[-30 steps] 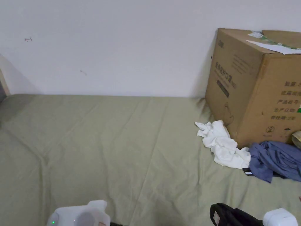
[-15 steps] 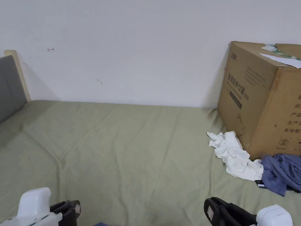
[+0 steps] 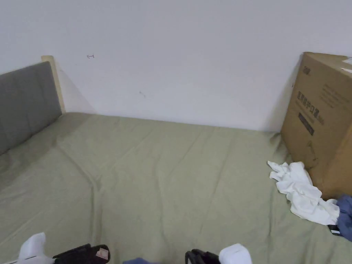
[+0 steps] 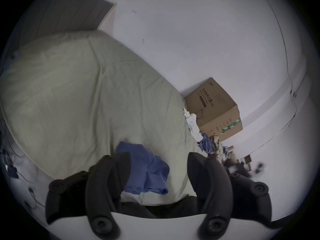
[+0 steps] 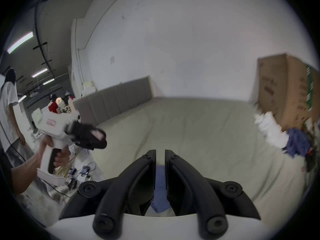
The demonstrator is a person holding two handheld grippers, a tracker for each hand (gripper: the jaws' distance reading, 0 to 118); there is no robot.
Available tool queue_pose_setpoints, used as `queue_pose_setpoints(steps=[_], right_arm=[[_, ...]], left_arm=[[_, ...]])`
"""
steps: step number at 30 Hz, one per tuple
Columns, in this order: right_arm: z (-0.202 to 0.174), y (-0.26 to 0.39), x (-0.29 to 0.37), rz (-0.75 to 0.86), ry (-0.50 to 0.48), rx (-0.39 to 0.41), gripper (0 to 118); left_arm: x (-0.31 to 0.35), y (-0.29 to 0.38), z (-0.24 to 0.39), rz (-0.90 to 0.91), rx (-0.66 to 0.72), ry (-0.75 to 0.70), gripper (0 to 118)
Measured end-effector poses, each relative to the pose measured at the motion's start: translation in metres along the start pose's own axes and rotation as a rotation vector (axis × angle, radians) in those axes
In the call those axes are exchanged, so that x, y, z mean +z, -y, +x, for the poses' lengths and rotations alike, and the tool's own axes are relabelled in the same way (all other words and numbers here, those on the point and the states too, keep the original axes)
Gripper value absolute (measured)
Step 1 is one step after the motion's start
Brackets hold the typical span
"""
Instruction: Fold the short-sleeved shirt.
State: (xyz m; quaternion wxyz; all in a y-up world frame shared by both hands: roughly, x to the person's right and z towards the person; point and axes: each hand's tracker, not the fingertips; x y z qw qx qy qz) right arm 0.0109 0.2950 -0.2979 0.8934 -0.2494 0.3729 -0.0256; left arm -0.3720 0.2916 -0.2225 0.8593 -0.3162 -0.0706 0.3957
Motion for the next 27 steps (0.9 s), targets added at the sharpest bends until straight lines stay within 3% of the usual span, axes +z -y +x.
queue_pose_setpoints(steps=[2, 4, 8, 9, 12, 16, 20, 24, 27], right_arm=[[0.0, 0.024, -0.045, -0.119, -0.063, -0.088, 13], [-0.002, 0.052, -0.087, -0.234, -0.065, -0.142, 13], [0.003, 0.103, -0.139, -0.44, 0.012, -0.104, 13], [0.009, 0.112, -0.141, -0.453, 0.015, -0.135, 13], [0.026, 0.107, -0.127, -0.384, -0.039, -0.346, 12], [0.039, 0.111, -0.123, -0.383, -0.049, -0.27, 12], [0.043, 0.112, -0.122, -0.377, -0.065, -0.263, 12], [0.047, 0.114, -0.12, -0.363, -0.095, -0.262, 12], [0.05, 0.113, -0.118, -0.36, -0.104, -0.256, 12]], left_arm=[[-0.004, 0.004, -0.007, 0.006, 0.002, -0.016, 78], [-0.01, 0.01, -0.01, -0.006, -0.014, -0.053, 78], [-0.026, 0.014, -0.021, -0.044, -0.038, -0.076, 78], [-0.03, 0.015, -0.022, -0.047, -0.051, -0.071, 78], [-0.043, 0.011, -0.02, -0.122, -0.125, -0.074, 78], [-0.074, 0.001, -0.021, -0.219, -0.216, -0.055, 78], [-0.114, -0.003, -0.029, -0.362, -0.294, -0.039, 78], [-0.16, -0.002, -0.05, -0.52, -0.253, -0.034, 78], [-0.178, -0.002, -0.058, -0.528, -0.25, -0.016, 78]])
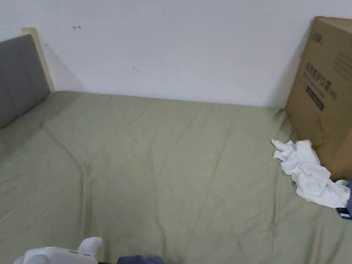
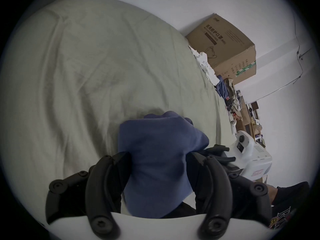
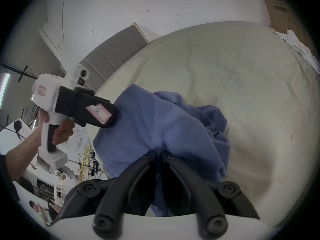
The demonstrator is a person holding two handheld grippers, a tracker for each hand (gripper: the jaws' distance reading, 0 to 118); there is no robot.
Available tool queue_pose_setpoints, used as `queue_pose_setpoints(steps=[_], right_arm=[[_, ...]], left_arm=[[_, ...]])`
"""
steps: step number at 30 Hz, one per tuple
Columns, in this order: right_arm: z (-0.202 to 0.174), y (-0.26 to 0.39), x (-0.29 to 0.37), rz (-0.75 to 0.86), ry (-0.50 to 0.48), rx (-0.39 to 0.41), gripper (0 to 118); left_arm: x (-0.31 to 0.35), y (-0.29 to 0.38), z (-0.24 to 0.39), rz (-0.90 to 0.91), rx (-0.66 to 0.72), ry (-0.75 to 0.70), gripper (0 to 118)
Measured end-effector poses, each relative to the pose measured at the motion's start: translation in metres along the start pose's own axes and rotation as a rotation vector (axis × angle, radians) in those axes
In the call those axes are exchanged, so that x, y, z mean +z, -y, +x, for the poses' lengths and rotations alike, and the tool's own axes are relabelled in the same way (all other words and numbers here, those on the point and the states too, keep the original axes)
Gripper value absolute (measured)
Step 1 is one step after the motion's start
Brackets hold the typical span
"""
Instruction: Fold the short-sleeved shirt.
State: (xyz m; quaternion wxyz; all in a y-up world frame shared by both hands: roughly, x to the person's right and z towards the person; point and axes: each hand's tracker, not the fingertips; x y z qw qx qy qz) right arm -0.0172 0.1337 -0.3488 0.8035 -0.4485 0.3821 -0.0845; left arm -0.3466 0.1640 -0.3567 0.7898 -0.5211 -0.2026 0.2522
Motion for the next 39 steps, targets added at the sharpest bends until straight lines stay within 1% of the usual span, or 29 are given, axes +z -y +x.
queue_pose_setpoints(steps=[4, 7, 9, 11, 15, 17, 18, 19, 20, 21, 24, 26, 28, 31, 32, 34, 36, 37, 38, 39], right_arm=[[0.001, -0.001, -0.002, -0.001, -0.004, 0.012, 12], [0.003, -0.002, -0.001, 0.001, -0.013, 0.046, 12], [0.003, -0.001, 0.0, -0.001, -0.01, 0.057, 12], [0.004, -0.002, 0.0, -0.001, -0.009, 0.068, 12], [0.008, -0.002, -0.001, -0.003, -0.02, 0.062, 12], [0.01, -0.001, -0.001, 0.0, -0.023, 0.063, 11], [0.01, -0.001, -0.001, 0.0, -0.019, 0.061, 11], [0.01, 0.0, -0.001, 0.0, -0.02, 0.063, 11], [0.01, 0.0, 0.0, -0.001, -0.02, 0.067, 12], [0.011, 0.0, 0.0, -0.001, -0.018, 0.069, 12], [0.013, -0.003, 0.0, -0.004, -0.022, 0.054, 12], [0.012, -0.003, -0.002, -0.003, -0.018, 0.058, 12], [0.012, -0.003, -0.001, -0.002, -0.014, 0.064, 12], [0.016, -0.004, 0.0, 0.0, -0.021, 0.048, 12], [0.016, -0.004, -0.001, -0.001, -0.02, 0.046, 12], [0.016, -0.005, -0.001, -0.004, -0.014, 0.054, 12], [0.016, -0.004, -0.001, -0.006, -0.016, 0.064, 12], [0.015, -0.005, 0.0, -0.007, -0.017, 0.069, 12], [0.015, -0.006, 0.0, -0.009, -0.017, 0.075, 12], [0.014, -0.006, 0.001, -0.011, -0.026, 0.08, 12]], left_arm=[[-0.011, -0.001, -0.014, -0.014, 0.091, 0.199, 79], [-0.01, -0.005, -0.03, -0.02, 0.055, 0.142, 79], [0.002, -0.006, -0.04, -0.025, 0.095, 0.15, 78], [0.008, -0.007, -0.044, -0.028, 0.099, 0.126, 78], [0.012, -0.007, -0.037, -0.043, 0.041, 0.094, 78], [0.009, -0.007, -0.039, -0.039, 0.039, 0.095, 78], [0.001, -0.006, -0.041, -0.058, 0.072, 0.105, 78], [-0.007, -0.008, -0.043, -0.131, 0.084, 0.087, 78], [-0.01, -0.01, -0.044, -0.128, 0.081, 0.108, 78], [-0.009, -0.01, -0.048, -0.099, 0.109, 0.151, 78], [-0.022, -0.008, -0.06, -0.114, 0.249, 0.242, 78], [-0.031, -0.004, -0.06, -0.096, 0.288, 0.329, 78], [-0.045, 0.001, -0.059, -0.066, 0.287, 0.376, 78], [-0.064, 0.006, -0.062, -0.055, 0.366, 0.512, 78], [-0.067, 0.008, -0.056, -0.036, 0.342, 0.531, 75], [-0.065, 0.009, -0.049, -0.008, 0.236, 0.467, 69], [-0.059, 0.01, -0.054, -0.018, 0.258, 0.474, 62], [-0.055, 0.011, -0.057, -0.021, 0.252, 0.475, 62], [-0.051, 0.012, -0.059, -0.02, 0.23, 0.462, 50], [-0.048, 0.013, -0.06, -0.032, 0.211, 0.452, 49]])
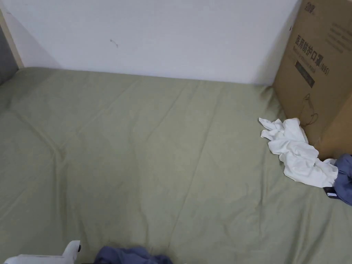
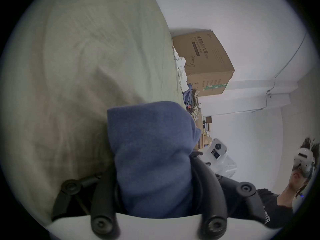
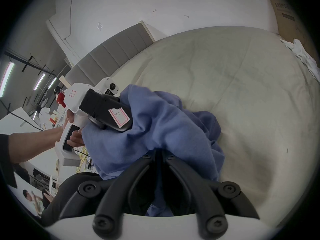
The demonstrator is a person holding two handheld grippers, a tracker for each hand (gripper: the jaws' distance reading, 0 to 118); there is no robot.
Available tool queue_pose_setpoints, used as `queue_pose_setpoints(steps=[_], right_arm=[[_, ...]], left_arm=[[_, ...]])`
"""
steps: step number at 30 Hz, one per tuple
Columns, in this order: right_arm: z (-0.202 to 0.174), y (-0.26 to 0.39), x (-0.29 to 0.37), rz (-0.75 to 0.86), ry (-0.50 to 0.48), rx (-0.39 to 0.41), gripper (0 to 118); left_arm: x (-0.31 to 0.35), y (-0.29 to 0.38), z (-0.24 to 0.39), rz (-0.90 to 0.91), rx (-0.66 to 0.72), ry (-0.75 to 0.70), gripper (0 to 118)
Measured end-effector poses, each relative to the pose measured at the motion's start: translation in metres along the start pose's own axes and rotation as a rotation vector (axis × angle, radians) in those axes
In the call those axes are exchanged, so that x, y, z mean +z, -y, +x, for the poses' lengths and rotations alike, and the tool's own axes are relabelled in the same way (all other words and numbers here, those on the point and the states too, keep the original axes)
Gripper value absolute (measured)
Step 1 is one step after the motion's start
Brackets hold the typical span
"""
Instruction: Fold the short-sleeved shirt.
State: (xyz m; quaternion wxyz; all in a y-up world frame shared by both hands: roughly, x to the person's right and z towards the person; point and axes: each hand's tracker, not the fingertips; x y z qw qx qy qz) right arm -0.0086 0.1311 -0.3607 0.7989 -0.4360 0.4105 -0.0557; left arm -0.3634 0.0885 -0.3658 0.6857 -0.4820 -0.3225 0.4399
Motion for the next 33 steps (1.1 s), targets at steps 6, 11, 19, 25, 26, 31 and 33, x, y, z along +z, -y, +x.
queue_pose_setpoints(steps=[6, 11, 19, 25, 26, 31, 33], right_arm=[[-0.014, -0.009, 0.02, 0.051, -0.034, -0.063, 15], [-0.024, -0.025, 0.046, 0.131, -0.088, -0.103, 15], [-0.043, -0.044, 0.046, 0.154, -0.074, -0.067, 15], [-0.059, -0.042, 0.032, 0.122, -0.043, -0.043, 15], [-0.061, -0.042, 0.031, 0.124, -0.04, -0.051, 15], [-0.07, -0.042, 0.024, 0.099, -0.053, -0.028, 15], [-0.073, -0.041, 0.021, 0.078, -0.033, 0.007, 15]], left_arm=[[0.019, 0.002, 0.007, 0.014, -0.073, -0.034, 45], [0.087, -0.011, -0.004, 0.052, -0.04, -0.16, 45], [0.217, -0.038, 0.018, 0.079, -0.061, -0.5, 45], [0.295, -0.047, 0.015, 0.086, 0.025, -0.731, 45], [0.305, -0.048, 0.013, 0.081, 0.024, -0.76, 45], [0.331, -0.043, 0.001, 0.107, 0.078, -0.79, 45], [0.327, -0.042, -0.011, 0.087, 0.095, -0.817, 45]])
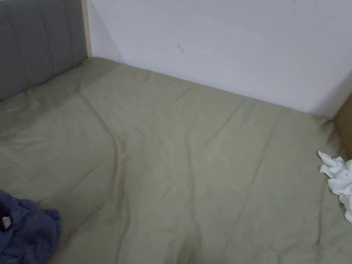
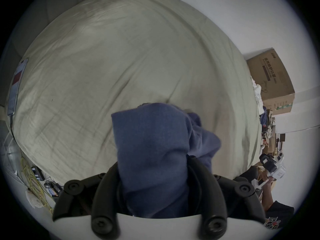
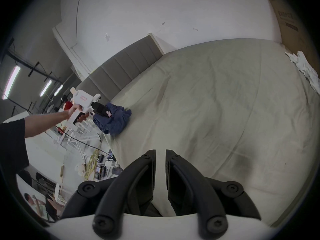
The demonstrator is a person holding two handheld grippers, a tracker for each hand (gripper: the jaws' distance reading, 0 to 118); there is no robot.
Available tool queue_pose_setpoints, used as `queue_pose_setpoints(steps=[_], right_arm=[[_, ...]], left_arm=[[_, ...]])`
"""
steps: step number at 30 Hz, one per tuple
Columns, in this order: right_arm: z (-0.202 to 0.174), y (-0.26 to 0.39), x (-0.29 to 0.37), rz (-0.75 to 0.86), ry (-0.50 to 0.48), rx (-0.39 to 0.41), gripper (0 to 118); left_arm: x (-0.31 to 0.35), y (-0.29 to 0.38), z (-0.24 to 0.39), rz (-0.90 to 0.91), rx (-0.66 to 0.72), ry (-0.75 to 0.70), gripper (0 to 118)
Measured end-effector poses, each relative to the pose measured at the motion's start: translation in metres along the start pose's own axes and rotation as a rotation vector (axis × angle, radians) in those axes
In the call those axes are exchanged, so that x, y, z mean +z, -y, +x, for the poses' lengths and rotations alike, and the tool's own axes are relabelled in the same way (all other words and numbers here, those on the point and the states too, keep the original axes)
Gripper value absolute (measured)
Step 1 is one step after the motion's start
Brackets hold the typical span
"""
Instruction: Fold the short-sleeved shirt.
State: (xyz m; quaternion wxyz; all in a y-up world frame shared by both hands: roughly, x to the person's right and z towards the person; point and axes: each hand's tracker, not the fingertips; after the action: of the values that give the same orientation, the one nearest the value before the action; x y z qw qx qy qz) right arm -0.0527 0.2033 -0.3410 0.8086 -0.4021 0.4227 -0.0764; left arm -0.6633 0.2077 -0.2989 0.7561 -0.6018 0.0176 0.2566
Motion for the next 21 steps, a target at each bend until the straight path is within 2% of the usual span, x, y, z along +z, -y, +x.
queue_pose_setpoints(steps=[2, 4, 5, 6, 7, 10, 12, 13, 14, 15, 18, 21], right_arm=[[-0.001, 0.0, -0.001, -0.002, 0.002, 0.0, 15], [-0.001, 0.0, 0.0, -0.003, -0.003, -0.007, 15], [-0.002, 0.0, 0.002, 0.001, -0.004, -0.008, 15], [-0.003, -0.001, 0.003, 0.006, -0.001, -0.006, 15], [-0.004, -0.002, 0.005, 0.011, 0.0, -0.007, 15], [-0.004, -0.006, 0.011, 0.026, -0.007, -0.022, 15], [-0.007, -0.011, 0.023, 0.045, -0.009, -0.007, 15], [-0.008, -0.015, 0.029, 0.052, -0.004, 0.019, 15], [-0.008, -0.02, 0.038, 0.073, 0.02, 0.04, 15], [-0.007, -0.025, 0.048, 0.099, 0.049, 0.04, 15], [-0.004, -0.041, 0.082, 0.159, 0.129, 0.05, 15], [-0.007, -0.057, 0.121, 0.244, 0.236, 0.108, 15]], left_arm=[[-0.013, -0.002, -0.001, 0.005, 0.023, -0.042, 48], [-0.013, -0.003, 0.0, 0.035, 0.042, -0.068, 57], [-0.015, -0.005, 0.0, 0.029, 0.039, -0.076, 66], [-0.013, -0.005, 0.003, 0.029, 0.013, -0.137, 74], [-0.01, -0.005, 0.007, 0.037, -0.02, -0.202, 77], [0.005, -0.002, 0.025, 0.041, -0.129, -0.257, 89], [0.024, 0.004, 0.042, 0.138, -0.256, -0.409, 97], [0.032, 0.006, 0.052, 0.166, -0.297, -0.504, 97], [0.049, 0.007, 0.067, 0.258, -0.379, -0.674, 97], [0.066, 0.015, 0.084, 0.367, -0.425, -0.705, 97], [0.115, 0.036, 0.138, 0.628, -0.442, -0.677, 102], [0.151, 0.066, 0.202, 0.851, -0.423, -0.593, 104]])
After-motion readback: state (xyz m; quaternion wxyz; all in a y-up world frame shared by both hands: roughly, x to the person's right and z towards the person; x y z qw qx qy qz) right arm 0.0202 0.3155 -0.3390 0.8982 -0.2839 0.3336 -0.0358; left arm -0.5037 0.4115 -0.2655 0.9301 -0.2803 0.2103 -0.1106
